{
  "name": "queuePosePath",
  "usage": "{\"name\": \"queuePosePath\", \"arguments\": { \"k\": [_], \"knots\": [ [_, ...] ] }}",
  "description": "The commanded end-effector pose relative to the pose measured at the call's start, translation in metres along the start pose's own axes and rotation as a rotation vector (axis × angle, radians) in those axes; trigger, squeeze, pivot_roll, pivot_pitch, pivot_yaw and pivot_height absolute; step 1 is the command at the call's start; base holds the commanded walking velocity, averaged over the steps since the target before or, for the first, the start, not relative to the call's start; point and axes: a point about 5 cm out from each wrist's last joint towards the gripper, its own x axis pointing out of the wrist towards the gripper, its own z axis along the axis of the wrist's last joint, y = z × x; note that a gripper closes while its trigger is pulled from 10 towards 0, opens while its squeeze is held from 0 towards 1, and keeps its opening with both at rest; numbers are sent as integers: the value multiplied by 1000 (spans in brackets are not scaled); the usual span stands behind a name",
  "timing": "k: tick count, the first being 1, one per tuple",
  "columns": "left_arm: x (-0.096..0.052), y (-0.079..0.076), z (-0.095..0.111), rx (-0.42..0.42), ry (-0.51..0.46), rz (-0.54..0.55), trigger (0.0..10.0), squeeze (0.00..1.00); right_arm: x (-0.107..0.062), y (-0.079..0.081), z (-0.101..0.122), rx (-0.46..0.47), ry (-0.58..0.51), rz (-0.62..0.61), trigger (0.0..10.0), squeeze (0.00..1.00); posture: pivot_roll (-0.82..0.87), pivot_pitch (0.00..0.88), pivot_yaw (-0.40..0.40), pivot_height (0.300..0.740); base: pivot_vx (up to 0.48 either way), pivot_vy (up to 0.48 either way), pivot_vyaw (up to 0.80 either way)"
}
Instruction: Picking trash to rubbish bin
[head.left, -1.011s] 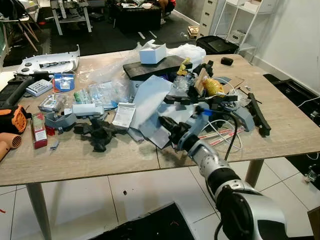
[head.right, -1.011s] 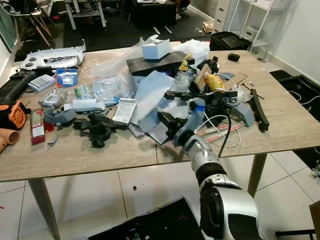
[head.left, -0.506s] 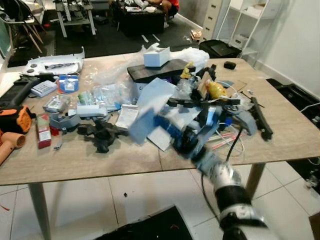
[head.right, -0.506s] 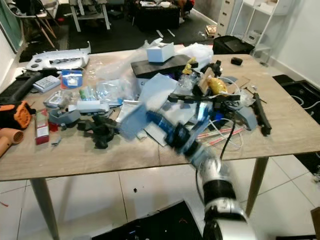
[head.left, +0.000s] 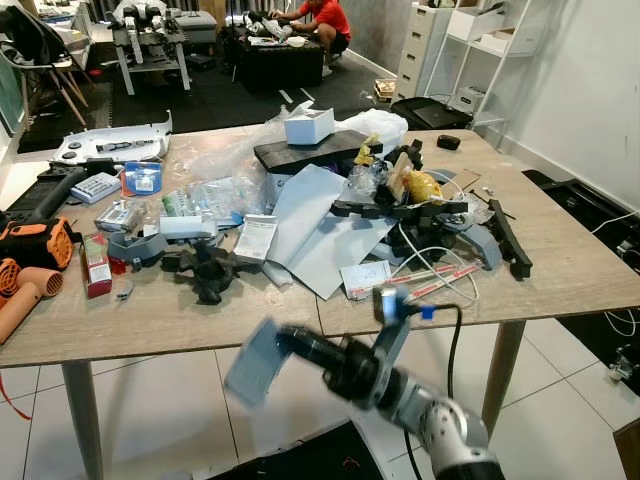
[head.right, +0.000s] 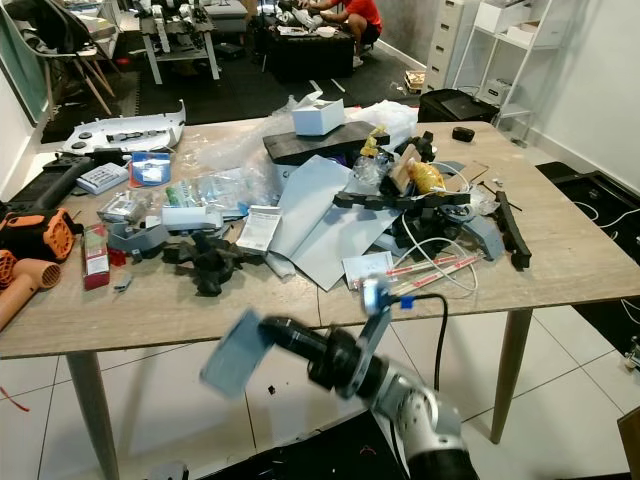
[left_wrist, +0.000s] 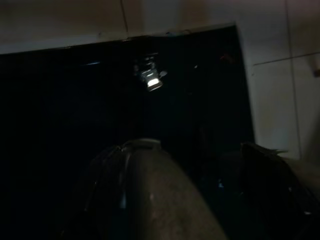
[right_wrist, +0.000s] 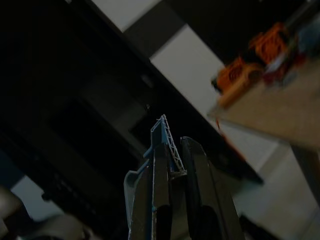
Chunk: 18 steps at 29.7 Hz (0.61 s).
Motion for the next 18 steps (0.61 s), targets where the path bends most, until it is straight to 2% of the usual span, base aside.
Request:
{"name": "queuePosePath", "arguments": {
  "k": [1, 2, 7, 10, 14, 18],
  "knots": [
    [0, -4, -6, 3, 25, -19, 10000, 0, -7, -6, -14, -12, 73, -95, 10000, 0, -58, 120, -9, 740, 0, 0, 0],
    [0, -4, -6, 3, 25, -19, 10000, 0, -7, -6, -14, -12, 73, -95, 10000, 0, -58, 120, -9, 740, 0, 0, 0],
    [-3, -1, -17, 70, 81, -8, 10000, 0, -28, -25, -47, -28, 229, -316, 10000, 0, -61, 117, -6, 740, 0, 0, 0],
    [-8, 5, -28, 70, 118, 16, 10000, 0, -42, -33, -61, -21, 279, -430, 10000, 0, -61, 117, -6, 740, 0, 0, 0],
    [-12, 11, -38, 69, 154, 43, 10000, 0, -62, -41, -78, -14, 347, -555, 10000, 0, -61, 117, -6, 740, 0, 0, -602],
    [-13, 11, -39, 77, 162, 42, 10000, 0, -70, -45, -83, -22, 362, -617, 10000, 0, -81, 126, 6, 740, 0, 0, -763]
  ]
}}
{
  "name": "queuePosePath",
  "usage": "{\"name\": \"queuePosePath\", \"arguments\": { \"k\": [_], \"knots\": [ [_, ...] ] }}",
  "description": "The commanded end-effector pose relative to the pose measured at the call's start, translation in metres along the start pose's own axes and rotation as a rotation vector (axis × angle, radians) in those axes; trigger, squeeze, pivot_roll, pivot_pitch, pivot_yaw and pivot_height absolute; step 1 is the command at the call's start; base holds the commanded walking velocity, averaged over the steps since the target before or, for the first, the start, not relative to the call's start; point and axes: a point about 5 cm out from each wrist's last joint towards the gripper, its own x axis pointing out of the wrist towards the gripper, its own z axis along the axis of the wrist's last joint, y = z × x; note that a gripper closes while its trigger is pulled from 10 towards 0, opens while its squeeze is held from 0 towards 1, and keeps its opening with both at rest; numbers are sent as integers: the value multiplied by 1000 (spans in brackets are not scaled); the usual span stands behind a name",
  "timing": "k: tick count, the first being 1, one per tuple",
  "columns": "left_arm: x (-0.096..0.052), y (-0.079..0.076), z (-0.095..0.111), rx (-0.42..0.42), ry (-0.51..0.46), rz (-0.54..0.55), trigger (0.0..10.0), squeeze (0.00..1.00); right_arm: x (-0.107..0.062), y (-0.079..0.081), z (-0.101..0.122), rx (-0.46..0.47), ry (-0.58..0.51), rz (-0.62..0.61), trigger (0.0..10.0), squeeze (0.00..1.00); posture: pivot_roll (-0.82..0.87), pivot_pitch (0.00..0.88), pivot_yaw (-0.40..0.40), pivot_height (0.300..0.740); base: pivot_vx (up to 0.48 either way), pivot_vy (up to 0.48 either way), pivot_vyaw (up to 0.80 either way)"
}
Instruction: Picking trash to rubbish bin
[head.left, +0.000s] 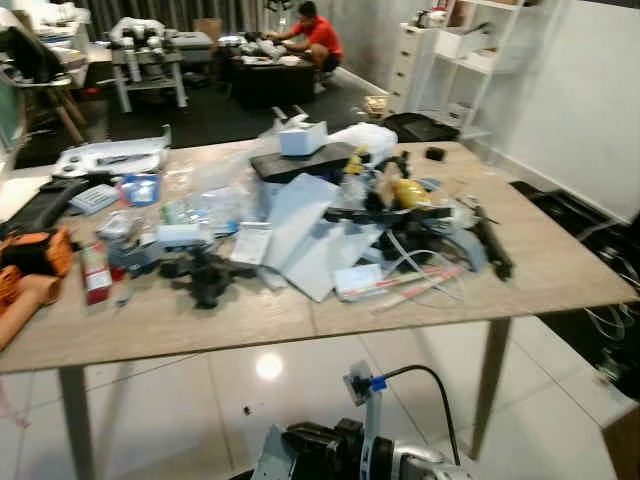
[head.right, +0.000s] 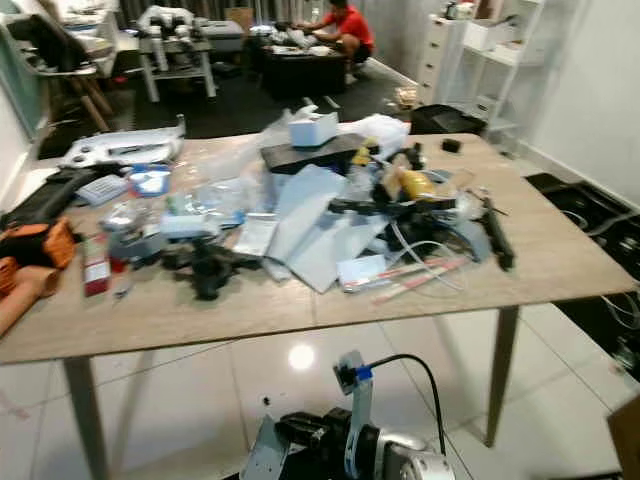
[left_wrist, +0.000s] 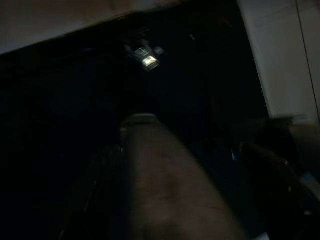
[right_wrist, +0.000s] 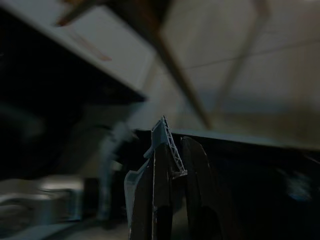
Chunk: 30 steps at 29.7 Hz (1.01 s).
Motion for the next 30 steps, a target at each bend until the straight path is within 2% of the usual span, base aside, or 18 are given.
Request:
{"name": "queuePosePath", "arguments": {
  "k": [1, 17, 30],
  "knots": [
    [-2, 2, -11, 7, 44, 7, 10000, 0, -5, -7, -10, 7, 19, -66, 10000, 0, -81, 126, 6, 740, 0, 0, -763],
    [0, -6, -8, 40, 48, -9, 10000, 0, -6, -24, -2, 6, -33, -211, 10000, 0, -90, 120, 9, 740, 0, 0, -759],
    [-1, -4, -12, 46, 65, -1, 10000, 0, -2, -27, -1, 6, -41, -248, 10000, 0, -90, 113, 5, 740, 0, 0, -756]
  ]
}}
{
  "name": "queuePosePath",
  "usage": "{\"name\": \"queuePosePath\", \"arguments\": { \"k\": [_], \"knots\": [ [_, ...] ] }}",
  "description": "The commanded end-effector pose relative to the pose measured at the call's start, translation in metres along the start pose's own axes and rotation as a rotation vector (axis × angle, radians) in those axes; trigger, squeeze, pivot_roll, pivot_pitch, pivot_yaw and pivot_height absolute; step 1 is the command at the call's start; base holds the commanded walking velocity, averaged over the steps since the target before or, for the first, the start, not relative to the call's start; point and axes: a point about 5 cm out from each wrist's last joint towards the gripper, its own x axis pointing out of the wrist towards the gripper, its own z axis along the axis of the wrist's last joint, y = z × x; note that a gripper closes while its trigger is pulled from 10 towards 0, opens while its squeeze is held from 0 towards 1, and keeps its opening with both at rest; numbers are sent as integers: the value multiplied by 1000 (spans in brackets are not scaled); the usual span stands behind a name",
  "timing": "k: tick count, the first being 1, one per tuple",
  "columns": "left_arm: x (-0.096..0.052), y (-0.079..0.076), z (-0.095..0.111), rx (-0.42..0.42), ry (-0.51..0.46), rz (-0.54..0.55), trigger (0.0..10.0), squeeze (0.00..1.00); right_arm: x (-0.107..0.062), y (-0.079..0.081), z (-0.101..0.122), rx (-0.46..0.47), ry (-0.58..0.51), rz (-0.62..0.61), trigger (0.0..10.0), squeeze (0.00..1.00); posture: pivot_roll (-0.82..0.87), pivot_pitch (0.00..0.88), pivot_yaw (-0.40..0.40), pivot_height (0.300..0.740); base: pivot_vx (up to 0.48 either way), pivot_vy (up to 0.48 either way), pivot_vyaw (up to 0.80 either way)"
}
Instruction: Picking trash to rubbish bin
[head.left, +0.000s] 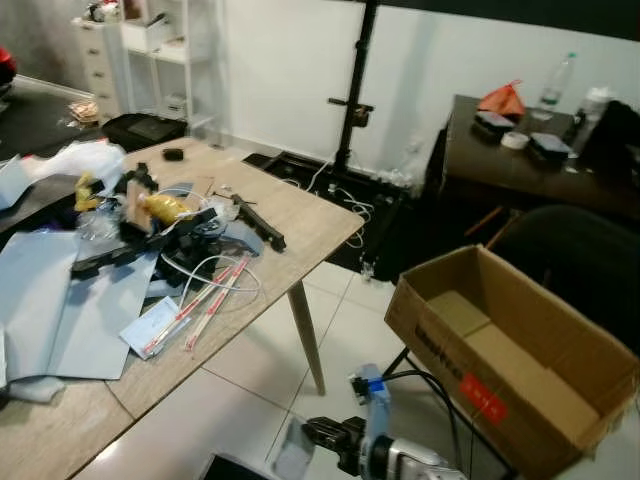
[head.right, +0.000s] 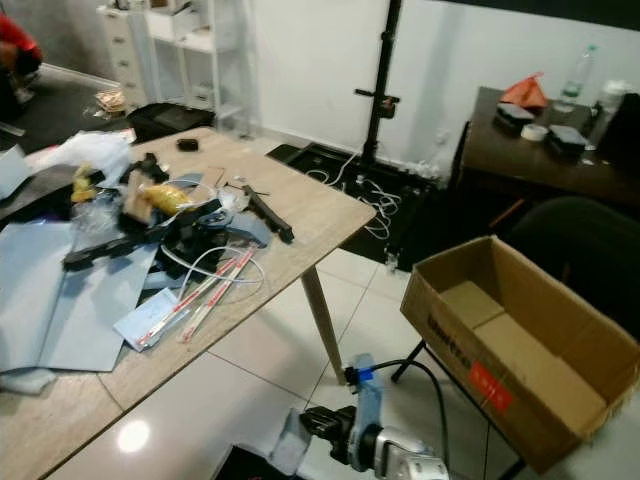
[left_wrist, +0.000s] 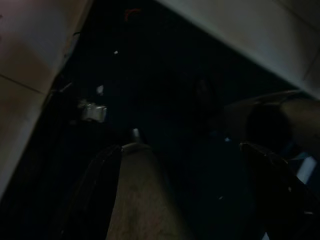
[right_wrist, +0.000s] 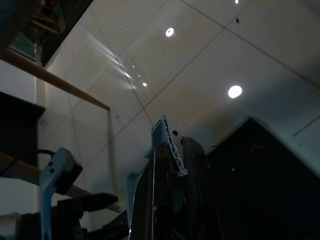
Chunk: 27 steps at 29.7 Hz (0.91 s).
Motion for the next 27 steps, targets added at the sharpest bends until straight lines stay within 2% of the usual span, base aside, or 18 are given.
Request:
{"name": "queuePosePath", "arguments": {
  "k": [1, 27],
  "knots": [
    [-1, 0, -6, 9, 25, 1, 10000, 0, -5, -6, -1, 0, -2, -35, 10000, 0, -90, 113, 5, 740, 0, 0, -756],
    [1, -4, -2, 57, 29, -24, 10000, 0, -4, -15, 2, 33, -62, -146, 10000, 0, -107, 98, 14, 740, 0, 0, -756]
  ]
}}
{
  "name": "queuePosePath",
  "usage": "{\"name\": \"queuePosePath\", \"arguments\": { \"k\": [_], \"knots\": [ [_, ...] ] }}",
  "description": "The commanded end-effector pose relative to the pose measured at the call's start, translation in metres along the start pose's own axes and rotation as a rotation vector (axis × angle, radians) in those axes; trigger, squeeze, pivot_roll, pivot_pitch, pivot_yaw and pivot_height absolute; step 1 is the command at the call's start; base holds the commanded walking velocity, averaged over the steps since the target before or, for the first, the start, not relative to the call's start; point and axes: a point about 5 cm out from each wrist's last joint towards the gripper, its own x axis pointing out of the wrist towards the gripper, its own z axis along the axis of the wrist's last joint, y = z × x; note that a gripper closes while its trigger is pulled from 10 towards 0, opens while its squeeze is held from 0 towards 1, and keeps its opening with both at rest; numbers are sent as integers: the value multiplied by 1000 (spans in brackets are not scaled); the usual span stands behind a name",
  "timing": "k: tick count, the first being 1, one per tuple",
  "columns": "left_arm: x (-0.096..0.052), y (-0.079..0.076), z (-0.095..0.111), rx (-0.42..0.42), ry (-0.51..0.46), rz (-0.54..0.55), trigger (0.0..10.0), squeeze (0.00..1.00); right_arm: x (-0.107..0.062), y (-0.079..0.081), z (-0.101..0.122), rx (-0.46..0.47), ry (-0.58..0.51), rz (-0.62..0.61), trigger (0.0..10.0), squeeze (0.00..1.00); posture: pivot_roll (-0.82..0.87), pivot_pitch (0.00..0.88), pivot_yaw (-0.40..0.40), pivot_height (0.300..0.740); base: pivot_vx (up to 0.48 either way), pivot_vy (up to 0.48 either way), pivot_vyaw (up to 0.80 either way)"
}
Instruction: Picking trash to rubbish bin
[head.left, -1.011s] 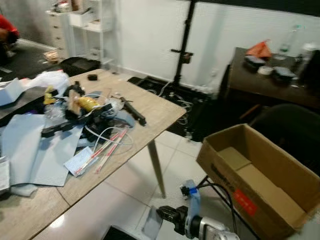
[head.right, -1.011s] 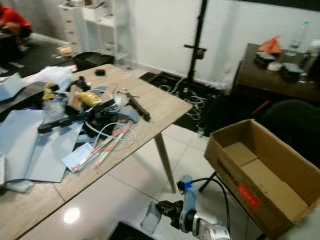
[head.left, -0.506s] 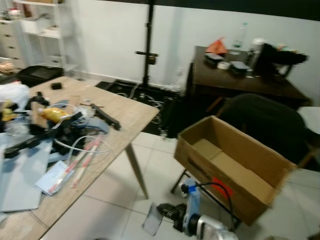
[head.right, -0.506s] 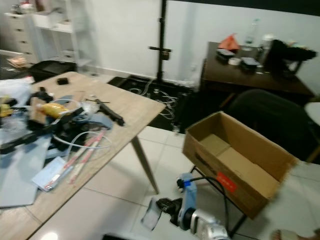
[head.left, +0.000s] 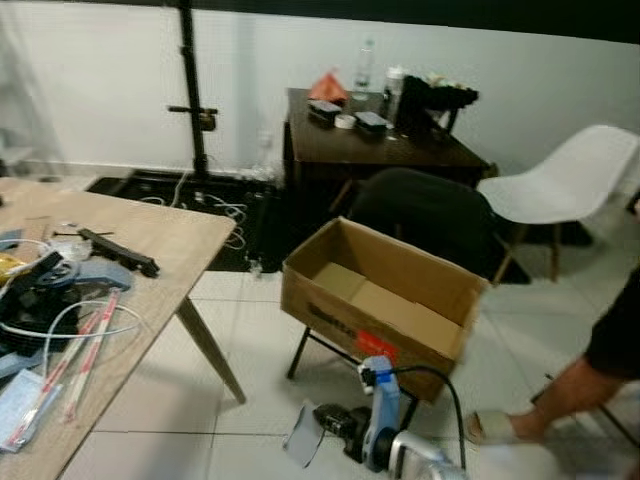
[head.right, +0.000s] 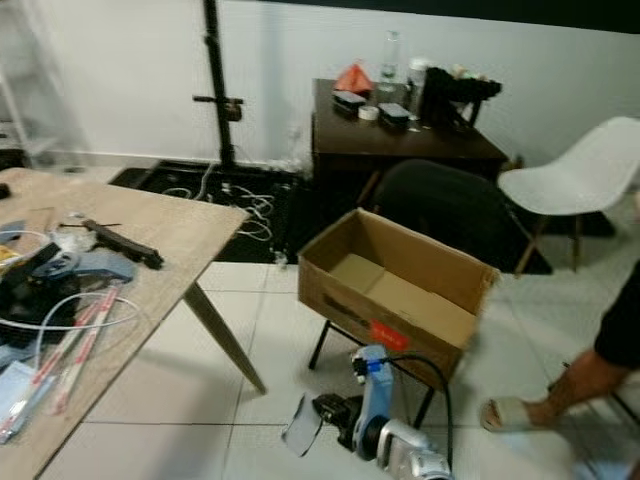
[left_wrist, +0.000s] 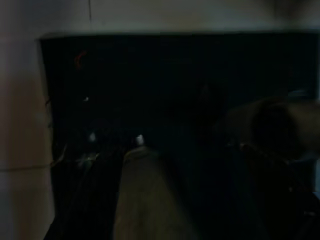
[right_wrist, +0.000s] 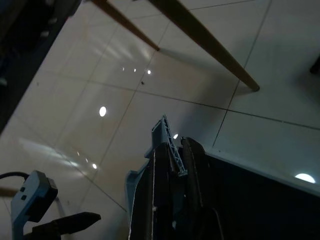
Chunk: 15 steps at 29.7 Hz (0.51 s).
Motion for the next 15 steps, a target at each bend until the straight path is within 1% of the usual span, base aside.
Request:
{"name": "queuePosePath", "arguments": {
  "k": [1, 9, 15],
  "knots": [
    [0, -1, -5, 7, 23, -6, 10000, 0, -4, -6, -4, 15, 5, -36, 10000, 0, -107, 98, 14, 740, 0, 0, -756],
    [0, -4, -6, 11, 26, -13, 10000, 0, -5, -7, -10, 30, 13, -54, 10000, 0, -106, 97, 14, 740, 0, 0, -756],
    [1, -7, -5, 5, 18, -23, 10000, 0, -3, -6, -6, 38, -22, -58, 10000, 0, -108, 96, 11, 740, 0, 0, -755]
  ]
}}
